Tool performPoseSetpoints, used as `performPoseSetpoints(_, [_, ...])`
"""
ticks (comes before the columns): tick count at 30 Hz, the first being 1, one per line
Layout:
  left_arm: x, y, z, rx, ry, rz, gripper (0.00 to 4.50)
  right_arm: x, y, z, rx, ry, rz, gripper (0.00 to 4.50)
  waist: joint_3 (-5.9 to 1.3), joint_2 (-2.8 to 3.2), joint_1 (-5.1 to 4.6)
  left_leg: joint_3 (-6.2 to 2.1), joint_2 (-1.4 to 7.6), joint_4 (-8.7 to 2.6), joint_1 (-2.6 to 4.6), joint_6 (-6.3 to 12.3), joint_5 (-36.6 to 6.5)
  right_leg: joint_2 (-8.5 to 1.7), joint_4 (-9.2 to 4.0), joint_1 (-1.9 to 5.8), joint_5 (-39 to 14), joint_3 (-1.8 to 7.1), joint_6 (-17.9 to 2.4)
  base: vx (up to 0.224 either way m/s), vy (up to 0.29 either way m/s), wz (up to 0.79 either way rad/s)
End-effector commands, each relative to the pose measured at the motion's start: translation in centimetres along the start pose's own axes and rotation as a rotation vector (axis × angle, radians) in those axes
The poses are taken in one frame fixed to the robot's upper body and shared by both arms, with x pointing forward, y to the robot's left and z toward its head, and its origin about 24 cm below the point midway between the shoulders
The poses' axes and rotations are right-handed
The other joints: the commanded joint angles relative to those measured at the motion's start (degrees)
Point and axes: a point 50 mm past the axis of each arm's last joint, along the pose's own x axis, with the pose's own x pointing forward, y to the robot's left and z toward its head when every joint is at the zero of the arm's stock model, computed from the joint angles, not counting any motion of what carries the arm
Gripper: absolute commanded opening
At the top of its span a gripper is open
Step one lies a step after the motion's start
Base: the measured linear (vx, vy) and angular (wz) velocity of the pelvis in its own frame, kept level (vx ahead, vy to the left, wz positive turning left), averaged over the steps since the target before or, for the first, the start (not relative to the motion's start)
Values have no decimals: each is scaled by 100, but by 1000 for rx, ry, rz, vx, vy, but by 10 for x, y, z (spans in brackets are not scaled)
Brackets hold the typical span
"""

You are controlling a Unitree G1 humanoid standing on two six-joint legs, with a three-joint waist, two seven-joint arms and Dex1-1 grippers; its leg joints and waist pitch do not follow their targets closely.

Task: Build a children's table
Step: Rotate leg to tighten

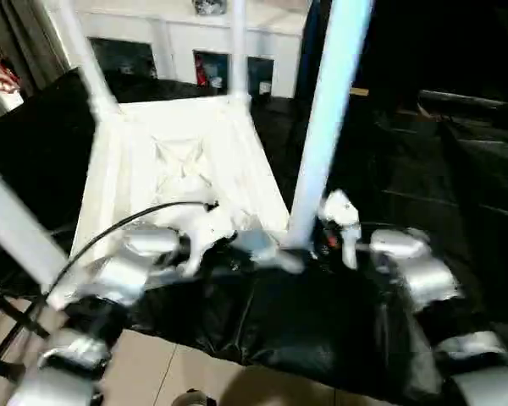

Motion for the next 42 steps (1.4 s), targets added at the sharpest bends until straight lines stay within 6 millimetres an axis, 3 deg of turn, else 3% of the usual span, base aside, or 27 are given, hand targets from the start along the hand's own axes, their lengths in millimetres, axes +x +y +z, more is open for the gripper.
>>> performPoseSetpoints(1, [13,5,25,16,-84,68,0,13,3,-5,74,7,-110,264,-397,-27,-29,-158,269,-472,149,-149,-1615,-333,-465,233,-1844,299,-1122,0,0,0])
performPoseSetpoints(3, [21,6,30,-9,-95,109,0,21,7,-5,100,-6,-155,264,-396,-2,-52,-150,264,-469,151,-148,-1666,-328,-491,221,-1865,302,-1076,0,0,0])
performPoseSetpoints(7, [40,4,43,-25,-100,184,0,40,19,-4,113,-7,-246,264,-415,-6,-63,-151,252,-462,151,-153,-1581,-321,-484,225,-1703,296,-1074,0,0,0])
performPoseSetpoints(8, [47,3,47,-21,-100,204,0,47,24,-3,117,-15,-264,264,-413,31,-60,-155,251,-464,142,-138,-1573,-318,-480,224,-1660,295,-1073,0,0,0])
performPoseSetpoints(10, [54,-1,51,-8,-101,196,0,54,30,0,115,-27,-264,264,-421,5,-67,-145,242,-460,136,-85,-1540,-312,-482,231,-1547,294,-1070,0,0,0])
performPoseSetpoints(12, [55,-1,51,-7,-101,192,0,55,32,1,118,-36,-252,264,-427,21,-58,-145,243,-456,129,-34,-1512,-312,-473,245,-1476,293,-1080,0,0,0])
performPoseSetpoints(13, [54,-2,50,-5,-101,178,0,53,31,2,134,-47,-229,319,-428,17,-54,-144,245,-457,120,5,-1488,-308,-467,253,-1410,291,-1083,0,0,0])
performPoseSetpoints(17, [50,-1,48,3,-97,159,0,49,27,3,154,-57,-211,342,-421,18,-57,-148,248,-463,120,33,-1566,-311,-476,255,-1477,286,-1089,0,0,0])
performPoseSetpoints(19, [45,-1,44,15,-99,131,0,43,21,3,109,-45,-201,377,-419,17,-58,-153,247,-467,118,23,-1611,-315,-488,258,-1593,283,-1059,0,0,0])
performPoseSetpoints(23, [35,-2,37,29,-98,70,0,30,10,5,16,-35,-154,383,-431,12,-75,-153,255,-462,108,46,-1505,-312,-458,266,-1377,281,-1115,0,0,0])
performPoseSetpoints(26, [23,-4,29,44,-96,7,0,14,4,7,-50,-29,-43,383,-438,-5,-86,-136,255,-432,73,195,-1290,-308,-408,290,-1011,283,-1250,0,0,0])
performPoseSetpoints(30, [15,-6,24,55,-96,-42,0,4,1,8,-78,-18,43,383,-441,-8,-64,-115,277,-411,91,344,-1143,-289,-375,280,-801,281,-1388,0,0,0])
performPoseSetpoints(42, [-16,-14,11,84,-69,-216,0,-21,3,3,-150,55,281,383,-429,-1,35,-107,300,-429,112,244,-1293,-292,-362,259,-1005,291,-1400,0,0,0])
